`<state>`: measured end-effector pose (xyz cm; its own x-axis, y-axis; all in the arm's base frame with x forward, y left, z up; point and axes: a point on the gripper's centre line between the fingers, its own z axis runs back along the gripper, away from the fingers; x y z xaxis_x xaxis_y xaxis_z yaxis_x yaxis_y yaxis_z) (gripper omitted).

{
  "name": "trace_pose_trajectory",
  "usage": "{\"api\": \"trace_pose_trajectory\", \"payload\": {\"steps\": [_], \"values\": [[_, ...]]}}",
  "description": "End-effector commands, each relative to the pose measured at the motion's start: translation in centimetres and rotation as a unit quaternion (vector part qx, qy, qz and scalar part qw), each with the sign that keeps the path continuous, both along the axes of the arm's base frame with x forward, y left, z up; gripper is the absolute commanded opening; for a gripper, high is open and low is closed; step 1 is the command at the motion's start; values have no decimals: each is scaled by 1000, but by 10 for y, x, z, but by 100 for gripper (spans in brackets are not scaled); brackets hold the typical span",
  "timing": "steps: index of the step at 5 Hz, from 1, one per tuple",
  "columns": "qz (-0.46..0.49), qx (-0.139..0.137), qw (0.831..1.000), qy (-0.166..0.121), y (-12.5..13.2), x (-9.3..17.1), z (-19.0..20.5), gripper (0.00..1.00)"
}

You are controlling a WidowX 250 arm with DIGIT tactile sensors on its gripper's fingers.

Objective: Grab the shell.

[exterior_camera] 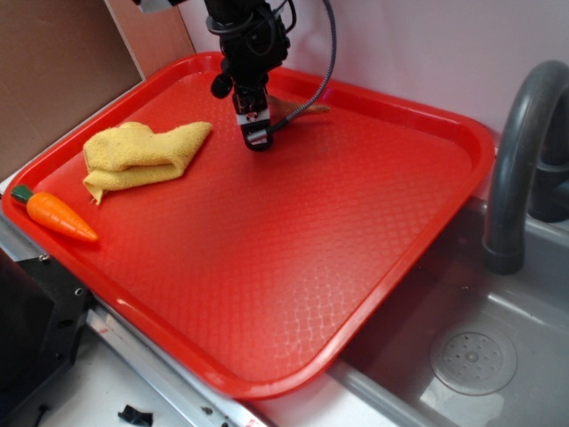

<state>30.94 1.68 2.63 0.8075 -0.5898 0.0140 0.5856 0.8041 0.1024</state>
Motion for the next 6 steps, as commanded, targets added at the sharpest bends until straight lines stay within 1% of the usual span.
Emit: {"api": "trace_pose_trajectory", "payload": {"steps": [1, 2, 3, 4, 5, 6], "values": [[60, 15, 998, -6, -6, -1, 31, 0], [184, 13, 983, -3, -10, -22, 71, 0], [262, -6, 965, 0, -17, -48, 109, 0], [314, -33, 949, -11, -24, -79, 140, 0], [344, -35, 938, -18, -28, -103, 160, 0], [327, -47, 943, -27, -35, -110, 163, 0]]}}
